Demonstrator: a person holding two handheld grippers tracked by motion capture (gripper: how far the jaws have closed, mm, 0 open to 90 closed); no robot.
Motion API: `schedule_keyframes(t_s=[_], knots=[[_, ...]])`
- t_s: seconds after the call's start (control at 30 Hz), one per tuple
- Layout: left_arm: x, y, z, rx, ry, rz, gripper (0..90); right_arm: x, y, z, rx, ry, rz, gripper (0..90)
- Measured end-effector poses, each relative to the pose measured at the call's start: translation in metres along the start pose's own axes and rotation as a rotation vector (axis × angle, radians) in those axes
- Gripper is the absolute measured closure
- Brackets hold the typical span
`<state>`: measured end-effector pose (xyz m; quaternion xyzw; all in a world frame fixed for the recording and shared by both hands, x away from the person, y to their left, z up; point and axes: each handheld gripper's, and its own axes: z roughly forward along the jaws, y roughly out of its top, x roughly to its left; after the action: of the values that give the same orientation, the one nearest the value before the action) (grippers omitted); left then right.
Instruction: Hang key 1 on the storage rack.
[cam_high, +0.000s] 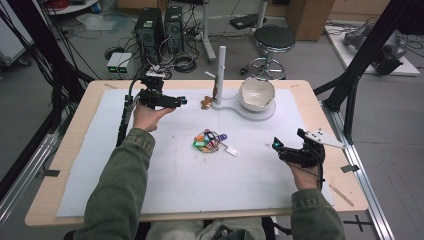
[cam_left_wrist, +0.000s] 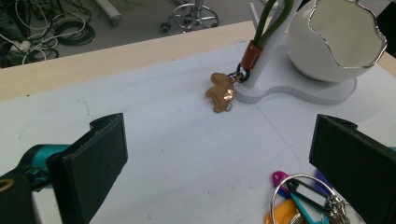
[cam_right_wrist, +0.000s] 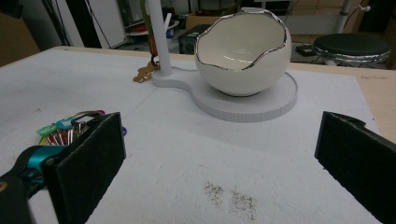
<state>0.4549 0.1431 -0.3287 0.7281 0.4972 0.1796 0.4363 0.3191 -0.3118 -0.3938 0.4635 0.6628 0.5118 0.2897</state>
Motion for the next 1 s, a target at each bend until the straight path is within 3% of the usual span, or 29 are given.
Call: schedule_keyframes(t_s=[0.43,1.0], knots=[[0.011,-0.004,-0.012,0.011,0.021,-0.014,4.7,0.0,0.0,0.0,-0.001,0.002,-0.006,0.8],[0.035,-0.02,-0.038,-0.045,0.067,-0.072,4.8,0.001,0.0,0.001,0.001,0.0,-0.009,0.8]])
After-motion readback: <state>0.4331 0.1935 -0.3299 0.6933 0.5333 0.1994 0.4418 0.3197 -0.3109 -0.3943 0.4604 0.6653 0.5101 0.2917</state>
